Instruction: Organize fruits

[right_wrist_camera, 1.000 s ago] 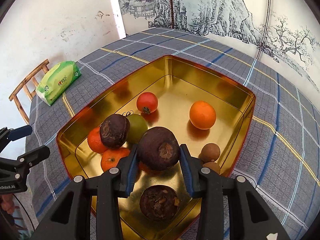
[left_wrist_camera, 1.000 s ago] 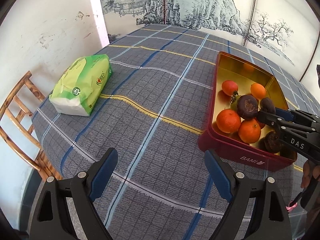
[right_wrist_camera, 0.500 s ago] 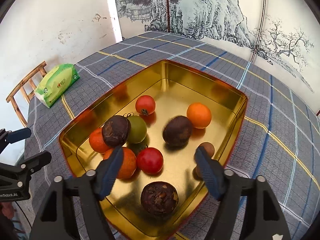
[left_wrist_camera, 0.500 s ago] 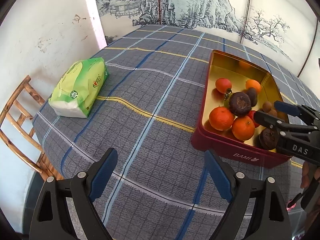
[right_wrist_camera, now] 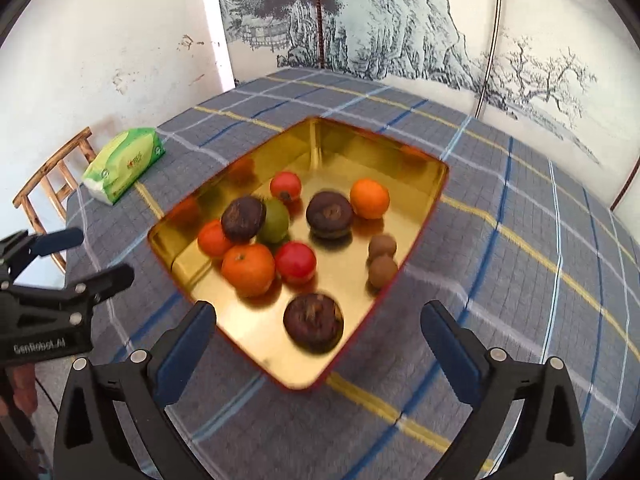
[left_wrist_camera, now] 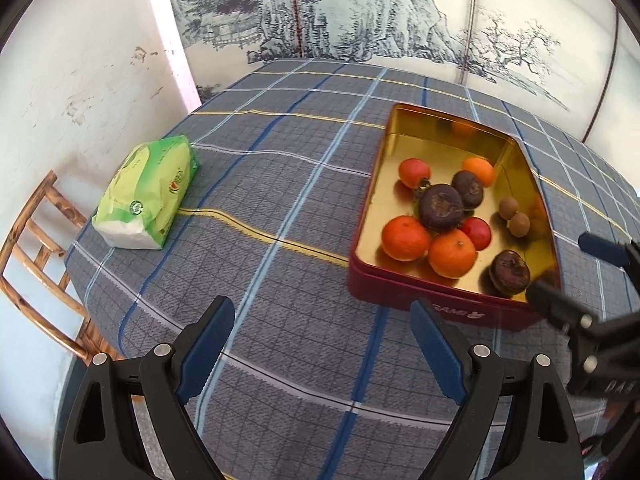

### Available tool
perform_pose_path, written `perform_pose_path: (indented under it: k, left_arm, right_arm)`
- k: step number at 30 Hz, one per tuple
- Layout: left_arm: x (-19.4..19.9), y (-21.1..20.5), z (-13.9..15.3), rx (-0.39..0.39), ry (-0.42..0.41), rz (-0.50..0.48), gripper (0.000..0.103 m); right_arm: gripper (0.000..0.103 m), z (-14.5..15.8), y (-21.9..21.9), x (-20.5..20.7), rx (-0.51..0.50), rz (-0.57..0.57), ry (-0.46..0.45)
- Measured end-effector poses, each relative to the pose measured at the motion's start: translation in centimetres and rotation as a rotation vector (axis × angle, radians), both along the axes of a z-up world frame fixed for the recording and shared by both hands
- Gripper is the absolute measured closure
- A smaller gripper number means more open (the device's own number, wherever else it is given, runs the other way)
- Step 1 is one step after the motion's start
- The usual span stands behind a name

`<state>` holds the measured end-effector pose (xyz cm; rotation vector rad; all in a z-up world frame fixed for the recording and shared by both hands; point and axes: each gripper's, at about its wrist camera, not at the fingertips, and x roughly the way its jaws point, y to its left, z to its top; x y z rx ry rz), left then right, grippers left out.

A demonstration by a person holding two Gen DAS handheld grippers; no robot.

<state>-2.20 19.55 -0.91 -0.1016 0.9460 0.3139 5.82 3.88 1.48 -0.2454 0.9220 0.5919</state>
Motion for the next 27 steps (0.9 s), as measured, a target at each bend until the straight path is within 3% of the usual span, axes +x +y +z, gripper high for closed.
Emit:
perform_pose_path:
  k: [27]
  left_arm:
    - [1.3, -2.9, -0.1, 0.010, 0.027, -0.054, 0.014]
  right_arm:
    - [0.001, -1.7, -1.9, -1.7, -0.069, -0.032, 0.020]
